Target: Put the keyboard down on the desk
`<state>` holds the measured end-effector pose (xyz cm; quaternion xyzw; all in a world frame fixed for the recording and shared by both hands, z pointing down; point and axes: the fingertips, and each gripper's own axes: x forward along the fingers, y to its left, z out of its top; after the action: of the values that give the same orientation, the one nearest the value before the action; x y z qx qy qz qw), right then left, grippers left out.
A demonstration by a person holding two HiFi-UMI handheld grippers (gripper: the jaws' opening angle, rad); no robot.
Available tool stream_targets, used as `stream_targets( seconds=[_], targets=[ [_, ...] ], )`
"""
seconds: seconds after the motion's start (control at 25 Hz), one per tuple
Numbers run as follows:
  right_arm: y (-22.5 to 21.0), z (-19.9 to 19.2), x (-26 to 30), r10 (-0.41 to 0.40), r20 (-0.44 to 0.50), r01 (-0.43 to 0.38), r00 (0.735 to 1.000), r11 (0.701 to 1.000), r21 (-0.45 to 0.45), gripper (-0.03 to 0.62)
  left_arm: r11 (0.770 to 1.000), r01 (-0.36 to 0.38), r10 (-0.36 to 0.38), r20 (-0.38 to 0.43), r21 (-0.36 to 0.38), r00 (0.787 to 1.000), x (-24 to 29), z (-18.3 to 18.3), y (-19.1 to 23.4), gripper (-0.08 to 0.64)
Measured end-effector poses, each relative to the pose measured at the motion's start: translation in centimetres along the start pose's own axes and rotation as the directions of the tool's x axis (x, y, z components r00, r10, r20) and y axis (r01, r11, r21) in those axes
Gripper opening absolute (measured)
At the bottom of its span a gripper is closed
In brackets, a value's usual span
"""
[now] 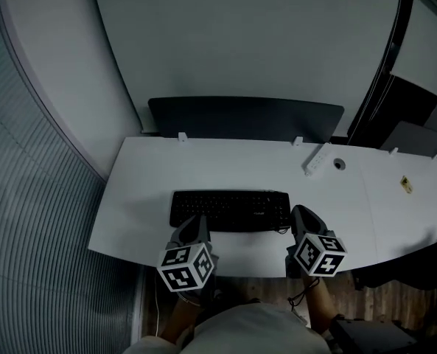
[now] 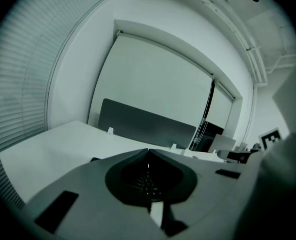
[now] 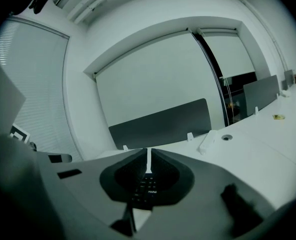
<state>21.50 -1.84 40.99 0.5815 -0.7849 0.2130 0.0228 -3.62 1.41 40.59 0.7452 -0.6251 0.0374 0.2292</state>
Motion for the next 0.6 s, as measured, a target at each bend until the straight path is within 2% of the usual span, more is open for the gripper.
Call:
stream_targets(
  seconds=[0.32,0.6],
  targets=[
    [0.0,-1.1,-1.0,0.071,-0.037,-0.072,0.997,0.997,-0.036,0.040,0.999,-0.049,0.049,-0.008,-0.002,0.999,-1.6,-1.5,-1.7,0.014],
    [0.7,-0.8,-1.6,0.097,-0.052,-0.103,0.994,0.985,-0.136,0.032,0.998,-0.070,0.070,0.003,-0.003,0.998,-2.2,-1.3,-1.9,0.014]
  ],
)
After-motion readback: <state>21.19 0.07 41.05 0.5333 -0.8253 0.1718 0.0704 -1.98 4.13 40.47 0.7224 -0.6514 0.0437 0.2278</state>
